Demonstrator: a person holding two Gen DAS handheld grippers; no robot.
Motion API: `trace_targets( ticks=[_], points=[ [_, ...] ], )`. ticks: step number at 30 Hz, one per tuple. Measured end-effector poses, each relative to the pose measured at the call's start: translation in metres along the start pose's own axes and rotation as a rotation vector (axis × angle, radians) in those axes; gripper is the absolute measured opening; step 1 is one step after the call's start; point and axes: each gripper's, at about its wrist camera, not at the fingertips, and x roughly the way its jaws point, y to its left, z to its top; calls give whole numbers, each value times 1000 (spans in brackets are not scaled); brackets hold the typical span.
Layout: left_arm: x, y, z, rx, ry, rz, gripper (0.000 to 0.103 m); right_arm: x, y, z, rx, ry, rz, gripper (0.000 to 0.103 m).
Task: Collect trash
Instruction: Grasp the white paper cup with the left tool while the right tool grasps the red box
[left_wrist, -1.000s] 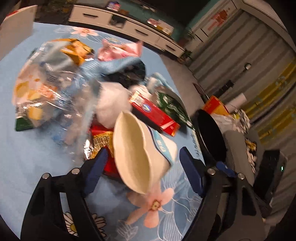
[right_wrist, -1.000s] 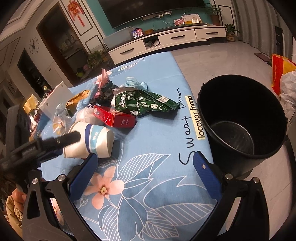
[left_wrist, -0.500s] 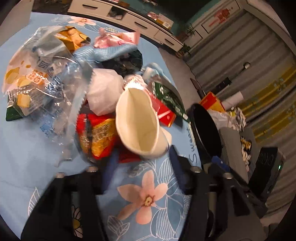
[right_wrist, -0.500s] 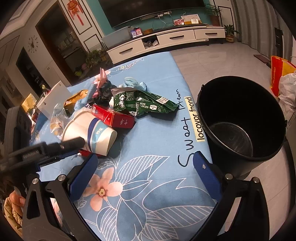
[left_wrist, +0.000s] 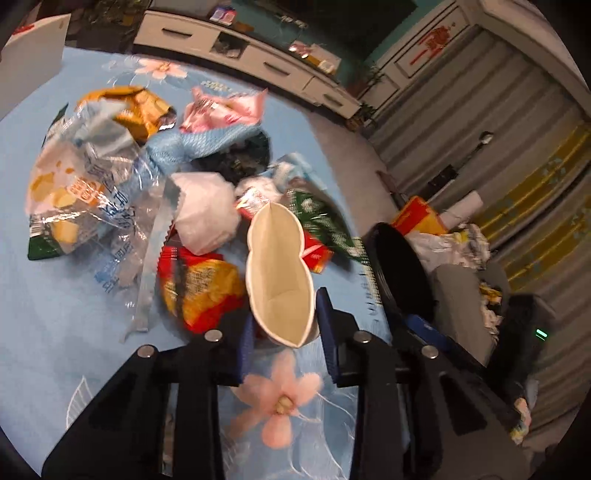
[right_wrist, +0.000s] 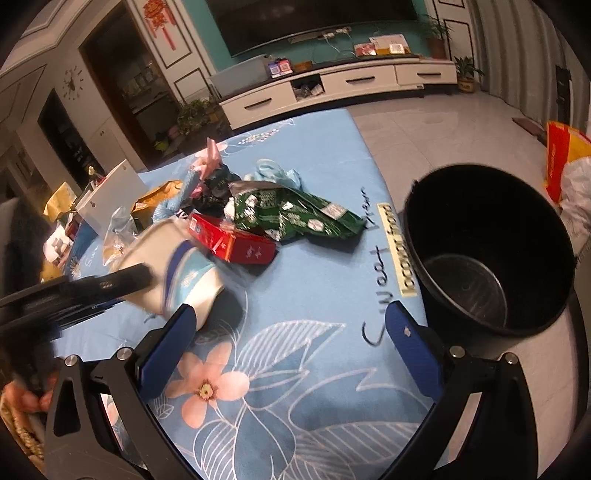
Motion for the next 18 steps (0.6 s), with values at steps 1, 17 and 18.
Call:
trace_targets(
  ticks=[1, 17, 18],
  points=[
    [-8, -1, 0, 6, -11, -5, 32, 2, 3, 2, -19, -6, 7, 100],
    [-71, 29, 10, -20, -147, 78, 34, 82, 70, 27, -452, 21, -11, 55],
    [-70, 29, 10, -19, -148, 79, 34, 85, 72, 28, -464, 23, -3, 48]
  ],
)
